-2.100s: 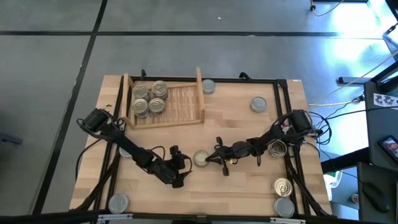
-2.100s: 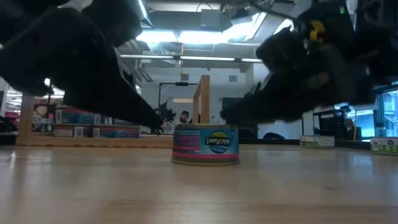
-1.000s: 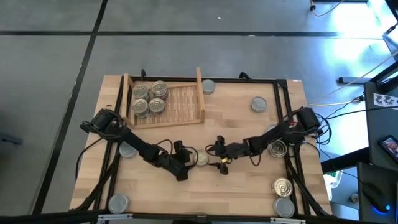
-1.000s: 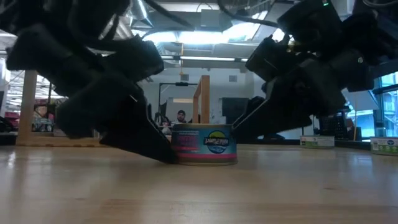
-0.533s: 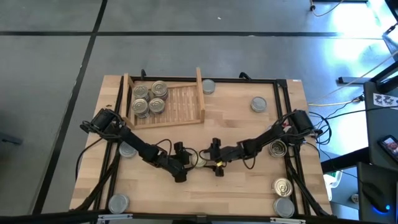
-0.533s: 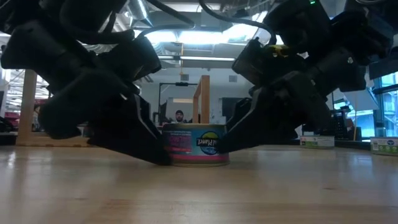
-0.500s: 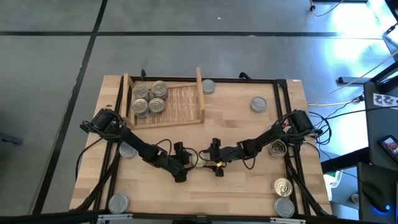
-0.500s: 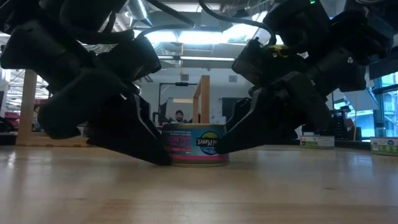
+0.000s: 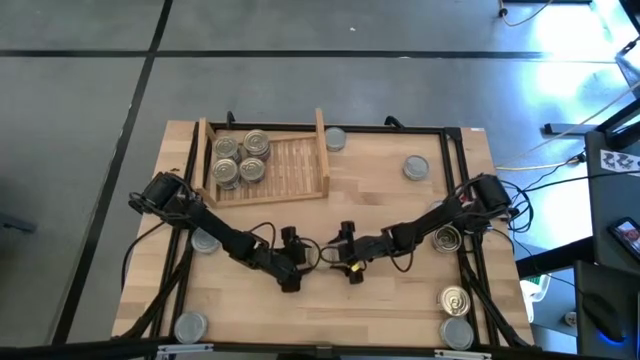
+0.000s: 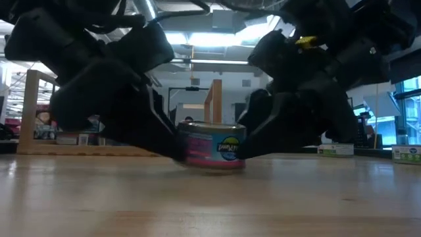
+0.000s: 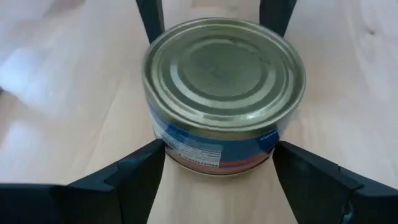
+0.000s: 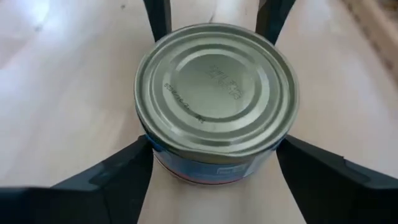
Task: Stack canned seafood by type on shelf
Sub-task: Prepare the blue tuna can
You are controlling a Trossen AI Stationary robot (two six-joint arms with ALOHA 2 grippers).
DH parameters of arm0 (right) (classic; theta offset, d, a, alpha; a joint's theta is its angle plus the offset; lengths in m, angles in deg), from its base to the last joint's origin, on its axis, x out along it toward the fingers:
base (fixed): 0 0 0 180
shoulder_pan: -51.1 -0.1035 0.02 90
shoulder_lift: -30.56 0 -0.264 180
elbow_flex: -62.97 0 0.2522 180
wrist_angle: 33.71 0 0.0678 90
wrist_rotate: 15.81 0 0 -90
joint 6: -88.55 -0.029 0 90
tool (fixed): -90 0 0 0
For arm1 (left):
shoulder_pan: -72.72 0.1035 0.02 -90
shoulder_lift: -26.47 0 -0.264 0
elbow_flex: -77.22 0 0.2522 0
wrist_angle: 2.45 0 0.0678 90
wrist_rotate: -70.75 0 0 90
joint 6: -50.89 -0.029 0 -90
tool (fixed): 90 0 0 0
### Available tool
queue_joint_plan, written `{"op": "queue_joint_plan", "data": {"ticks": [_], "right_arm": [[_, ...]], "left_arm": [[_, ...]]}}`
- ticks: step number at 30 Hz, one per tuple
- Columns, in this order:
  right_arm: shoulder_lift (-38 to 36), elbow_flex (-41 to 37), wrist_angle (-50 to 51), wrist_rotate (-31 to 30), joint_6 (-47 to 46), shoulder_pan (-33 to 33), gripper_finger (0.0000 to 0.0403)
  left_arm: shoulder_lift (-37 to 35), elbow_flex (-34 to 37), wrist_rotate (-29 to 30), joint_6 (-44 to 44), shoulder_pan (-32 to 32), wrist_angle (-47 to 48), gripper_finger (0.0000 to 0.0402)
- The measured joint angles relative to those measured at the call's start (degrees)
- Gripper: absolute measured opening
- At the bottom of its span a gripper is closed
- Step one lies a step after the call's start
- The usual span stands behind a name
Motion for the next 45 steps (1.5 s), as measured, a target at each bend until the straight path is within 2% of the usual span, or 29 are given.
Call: {"op": "queue_joint_plan", "data": {"ticks": [5, 11, 18, 24, 27, 36, 45], "right_arm": [[-0.3, 0.0, -0.2, -1.9, 8.6, 0.0, 0.0328], [-0.4, 0.0, -0.2, -9.6, 20.7, 0.0, 0.0328], [-0.4, 0.0, 1.0, -19.5, 42.0, 0.2, 0.0328], [-0.3, 0.1, 0.4, -22.2, 60.7, 0.4, 0.0328], [-0.3, 0.1, 0.2, -23.1, 63.7, 0.4, 0.0328], [-0.3, 0.2, -0.3, -26.5, 65.3, 0.3, 0.0327], [-0.4, 0.3, 0.9, -23.7, 63.9, 0.2, 0.0328]], "left_arm": [[-0.1, 0.0, 0.7, 0.6, 0.0, 0.2, 0.0292], [-0.2, 0.0, 7.8, -7.1, 0.1, 0.9, 0.0292], [-0.4, -0.4, 13.4, -26.1, 1.3, -0.8, 0.0292], [-0.4, -0.7, 13.4, -47.4, 2.9, -1.8, 0.0292], [-0.4, -1.6, 13.0, -52.8, 3.0, -1.5, 0.0292], [-0.2, -5.2, 11.1, -61.1, 2.5, -3.2, 0.0292], [-0.2, -5.5, 12.2, -59.6, 2.6, 0.0, 0.0292]]}}
